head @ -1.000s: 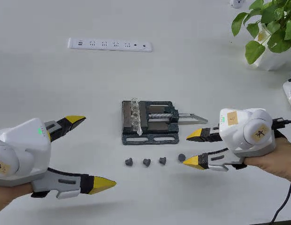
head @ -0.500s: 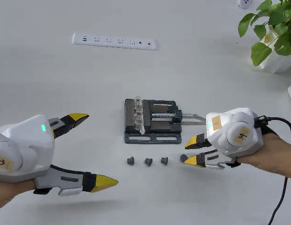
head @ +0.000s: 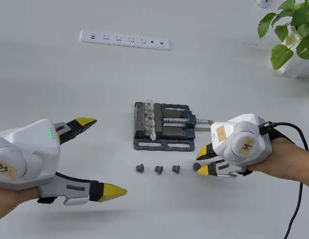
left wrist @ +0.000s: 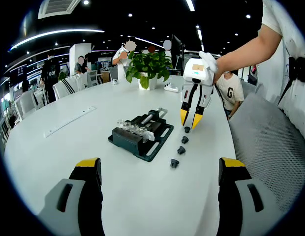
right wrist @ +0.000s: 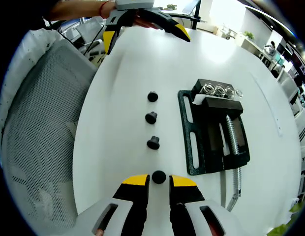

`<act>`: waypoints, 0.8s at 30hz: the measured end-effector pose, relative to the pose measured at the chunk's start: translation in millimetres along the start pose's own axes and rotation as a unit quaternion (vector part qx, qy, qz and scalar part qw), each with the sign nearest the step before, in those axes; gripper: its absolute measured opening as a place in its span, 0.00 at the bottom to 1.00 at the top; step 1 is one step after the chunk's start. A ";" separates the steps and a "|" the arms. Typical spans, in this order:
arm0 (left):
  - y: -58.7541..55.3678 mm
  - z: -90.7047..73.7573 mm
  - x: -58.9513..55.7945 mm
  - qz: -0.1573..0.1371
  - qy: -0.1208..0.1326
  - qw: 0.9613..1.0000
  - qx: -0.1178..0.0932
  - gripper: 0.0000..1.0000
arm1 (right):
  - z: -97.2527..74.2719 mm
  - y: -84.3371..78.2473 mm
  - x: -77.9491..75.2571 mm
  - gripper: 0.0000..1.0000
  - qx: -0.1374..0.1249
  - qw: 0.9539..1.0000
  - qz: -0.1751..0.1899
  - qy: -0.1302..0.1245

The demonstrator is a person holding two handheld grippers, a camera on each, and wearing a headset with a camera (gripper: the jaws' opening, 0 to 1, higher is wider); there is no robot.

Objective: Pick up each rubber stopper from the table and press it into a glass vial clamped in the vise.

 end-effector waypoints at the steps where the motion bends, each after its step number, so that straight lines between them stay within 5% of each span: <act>1: -0.1 -0.2 0.3 -0.001 0.001 1.000 -0.001 0.99 | -0.2 0.8 0.4 0.12 0.002 1.000 -0.004 0.002; 24: 0.9 -1.9 -2.5 -0.008 0.003 1.000 -0.009 0.98 | 5.8 1.0 -1.0 0.08 0.026 0.999 -0.032 0.012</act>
Point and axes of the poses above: the centre of the closed fingertips' face, and the gripper's own axes: z roughly forward along the fingers, x roughly to its left, y roughly out of its top, the point moved 7 cm from there along -z, roughly backward along the fingers, and after that the axes turned 3 degrees about -y, right-handed, at the moved point
